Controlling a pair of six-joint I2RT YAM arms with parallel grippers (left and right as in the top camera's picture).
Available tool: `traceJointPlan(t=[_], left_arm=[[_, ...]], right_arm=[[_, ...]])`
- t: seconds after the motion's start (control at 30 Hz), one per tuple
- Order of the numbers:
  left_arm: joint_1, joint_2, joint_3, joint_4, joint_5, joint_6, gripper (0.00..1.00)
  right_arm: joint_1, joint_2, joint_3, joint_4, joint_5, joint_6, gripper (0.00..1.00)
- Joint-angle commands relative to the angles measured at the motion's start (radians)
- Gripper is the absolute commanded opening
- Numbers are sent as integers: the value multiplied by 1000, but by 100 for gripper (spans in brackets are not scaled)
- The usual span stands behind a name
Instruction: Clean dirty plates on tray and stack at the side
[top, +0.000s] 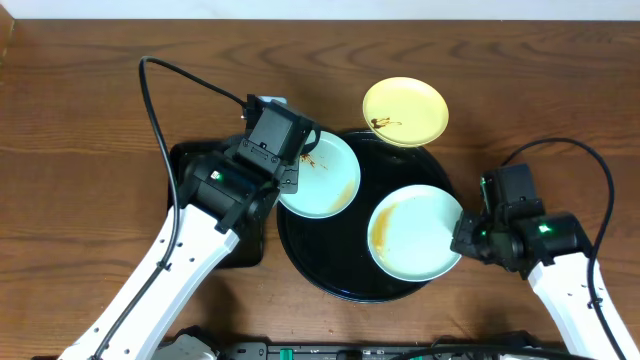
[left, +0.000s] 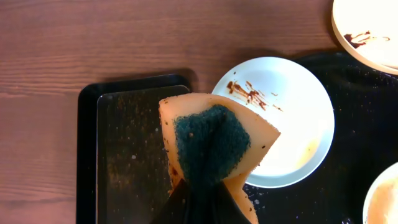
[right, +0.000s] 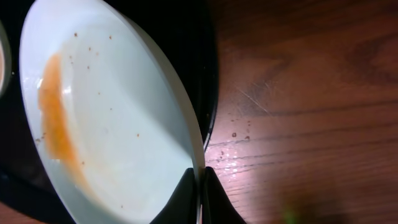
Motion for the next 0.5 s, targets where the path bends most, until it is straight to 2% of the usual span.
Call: traceJointPlan(t=[0.0,0.47], left_arm=[[3,-1,19,-3,-10,-20,7],[53,78,14,-4,70,-35,8]], right_arm=[[24,0,22,-10,86,6,2],[100,0,173,-76,369,16,1]])
